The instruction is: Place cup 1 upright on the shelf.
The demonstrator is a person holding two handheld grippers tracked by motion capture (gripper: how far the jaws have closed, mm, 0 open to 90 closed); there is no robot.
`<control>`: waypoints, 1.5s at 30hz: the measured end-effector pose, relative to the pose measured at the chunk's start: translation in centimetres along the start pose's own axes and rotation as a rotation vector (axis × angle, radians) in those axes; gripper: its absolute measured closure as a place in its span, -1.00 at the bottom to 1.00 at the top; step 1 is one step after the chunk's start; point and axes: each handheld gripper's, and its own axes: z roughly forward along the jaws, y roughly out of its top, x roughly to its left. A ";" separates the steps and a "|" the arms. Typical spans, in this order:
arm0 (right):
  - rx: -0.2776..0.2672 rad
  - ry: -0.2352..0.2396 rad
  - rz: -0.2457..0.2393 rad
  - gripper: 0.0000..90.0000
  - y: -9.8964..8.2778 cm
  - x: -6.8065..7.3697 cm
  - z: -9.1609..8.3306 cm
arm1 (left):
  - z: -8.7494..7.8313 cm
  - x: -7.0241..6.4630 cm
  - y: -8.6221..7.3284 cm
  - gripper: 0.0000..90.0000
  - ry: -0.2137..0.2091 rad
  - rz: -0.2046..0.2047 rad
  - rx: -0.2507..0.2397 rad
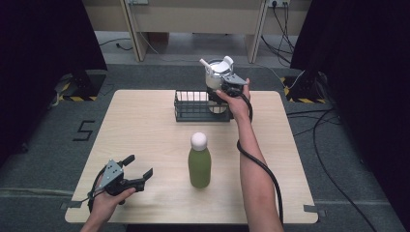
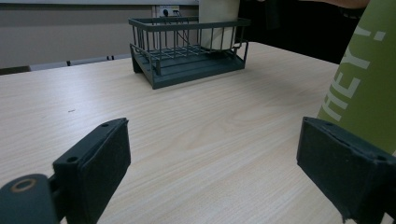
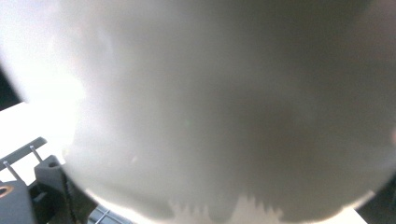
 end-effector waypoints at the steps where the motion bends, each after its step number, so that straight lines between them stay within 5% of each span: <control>1: 0.001 -0.001 -0.001 -0.95 0.0 0.0 -0.1 | 0.0 0.0 0.0 -0.80 0.000 0.000 0.000; 45: -0.039 -0.027 0.005 -0.89 -1.2 -0.5 -6.2 | 0.5 -0.9 0.5 -0.83 -0.005 0.030 -0.001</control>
